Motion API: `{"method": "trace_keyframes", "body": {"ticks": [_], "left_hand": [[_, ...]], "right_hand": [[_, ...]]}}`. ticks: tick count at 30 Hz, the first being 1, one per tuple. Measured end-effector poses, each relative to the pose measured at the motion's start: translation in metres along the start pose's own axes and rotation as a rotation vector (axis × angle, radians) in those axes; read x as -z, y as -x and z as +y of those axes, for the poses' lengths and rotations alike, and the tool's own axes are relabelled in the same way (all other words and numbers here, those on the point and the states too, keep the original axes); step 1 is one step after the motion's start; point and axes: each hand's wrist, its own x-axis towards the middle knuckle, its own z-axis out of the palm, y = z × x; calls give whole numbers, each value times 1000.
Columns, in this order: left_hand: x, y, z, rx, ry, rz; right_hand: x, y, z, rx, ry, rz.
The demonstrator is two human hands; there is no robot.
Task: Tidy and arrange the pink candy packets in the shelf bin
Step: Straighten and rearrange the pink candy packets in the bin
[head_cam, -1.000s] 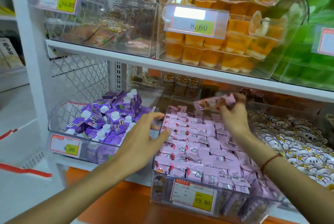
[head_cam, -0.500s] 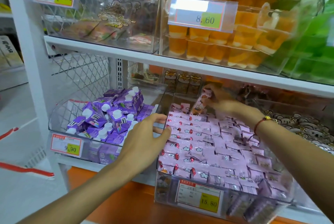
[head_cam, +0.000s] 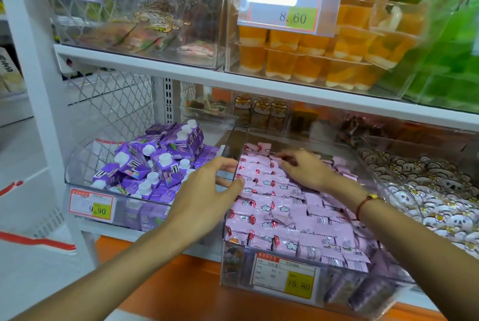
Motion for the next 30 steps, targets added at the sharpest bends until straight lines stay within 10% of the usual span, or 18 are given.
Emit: {"method": "trace_keyframes", "body": {"ticks": [10,21,30], "left_hand": [[-5,-71,38,-289,-401,-21],[-84,-172,30,-219,-701,-361],[-94,-180,19,-272,-806,-279]], "right_hand": [[8,42,9,24,287,6],[7,98,15,-38,148,126],[9,98,12,-72,129,111]]}}
